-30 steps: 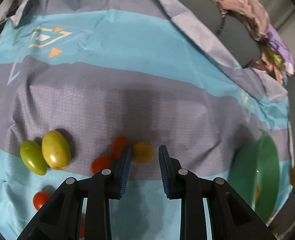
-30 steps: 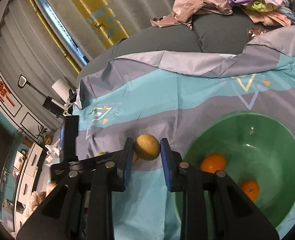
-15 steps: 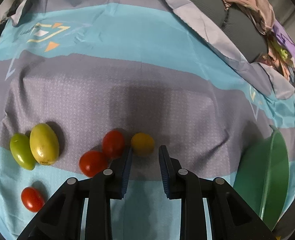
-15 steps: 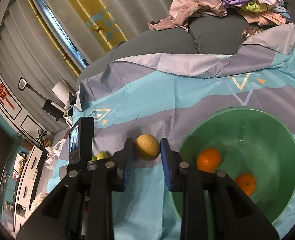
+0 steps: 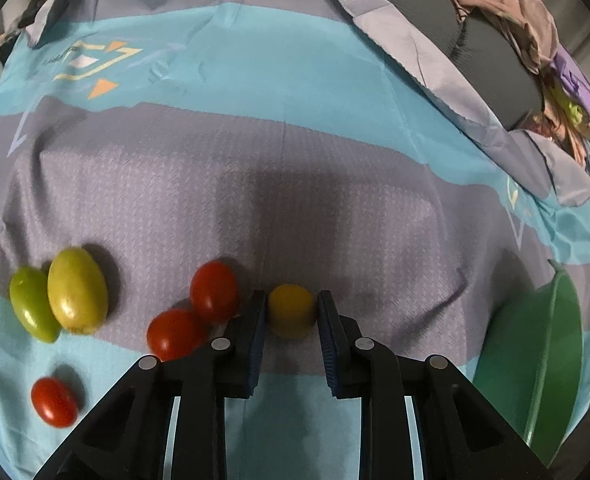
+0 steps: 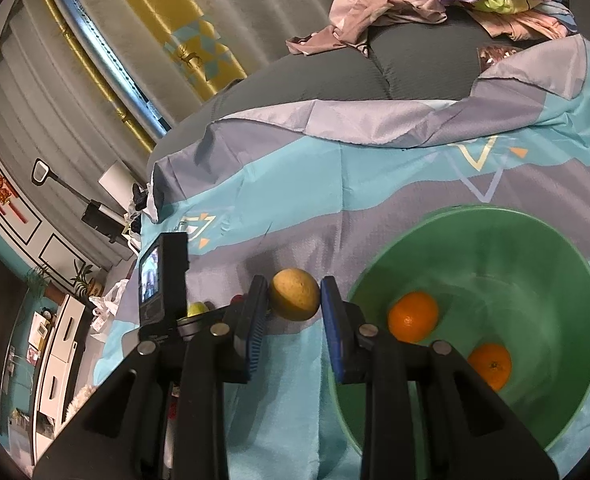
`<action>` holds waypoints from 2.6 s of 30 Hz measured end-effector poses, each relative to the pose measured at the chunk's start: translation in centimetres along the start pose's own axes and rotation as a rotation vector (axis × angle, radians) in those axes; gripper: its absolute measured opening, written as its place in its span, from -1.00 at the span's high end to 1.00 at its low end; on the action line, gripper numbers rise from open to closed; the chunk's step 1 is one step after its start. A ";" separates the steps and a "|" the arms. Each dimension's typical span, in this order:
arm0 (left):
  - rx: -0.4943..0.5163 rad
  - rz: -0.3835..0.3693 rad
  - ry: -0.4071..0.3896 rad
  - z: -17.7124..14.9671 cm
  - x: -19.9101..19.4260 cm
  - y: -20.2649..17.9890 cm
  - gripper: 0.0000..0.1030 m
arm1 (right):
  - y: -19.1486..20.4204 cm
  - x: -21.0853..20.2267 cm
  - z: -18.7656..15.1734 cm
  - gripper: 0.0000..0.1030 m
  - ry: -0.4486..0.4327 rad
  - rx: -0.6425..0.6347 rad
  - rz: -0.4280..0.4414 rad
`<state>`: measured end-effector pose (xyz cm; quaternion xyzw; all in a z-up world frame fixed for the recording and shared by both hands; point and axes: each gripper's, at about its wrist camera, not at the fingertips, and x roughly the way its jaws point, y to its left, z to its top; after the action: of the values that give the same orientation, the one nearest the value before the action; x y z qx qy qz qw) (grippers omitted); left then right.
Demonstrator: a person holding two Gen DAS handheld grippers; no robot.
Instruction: Organize fruits
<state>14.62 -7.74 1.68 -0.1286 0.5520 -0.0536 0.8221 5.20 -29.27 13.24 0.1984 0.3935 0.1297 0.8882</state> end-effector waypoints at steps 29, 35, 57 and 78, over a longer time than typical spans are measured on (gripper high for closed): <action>0.389 -0.343 -0.151 -8.2 -10.0 -13.3 0.52 | -6.4 -6.0 -0.7 0.45 -0.141 0.164 -0.134; 0.445 -0.365 -0.125 -9.4 -9.2 -15.0 0.52 | -8.0 -5.9 -1.0 0.45 -0.122 0.193 -0.186; 0.466 -0.362 -0.050 -10.7 -6.0 -16.1 0.51 | -9.3 -4.3 -1.2 0.45 -0.037 0.180 -0.273; 0.421 -0.367 -0.077 -9.6 -7.3 -14.3 0.31 | -8.4 -4.8 -1.1 -0.08 -0.067 0.164 -0.301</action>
<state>3.70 -21.29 8.61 -0.0546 0.4646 -0.3101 0.8276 1.90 -38.32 11.86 0.2134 0.3979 -0.0438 0.8912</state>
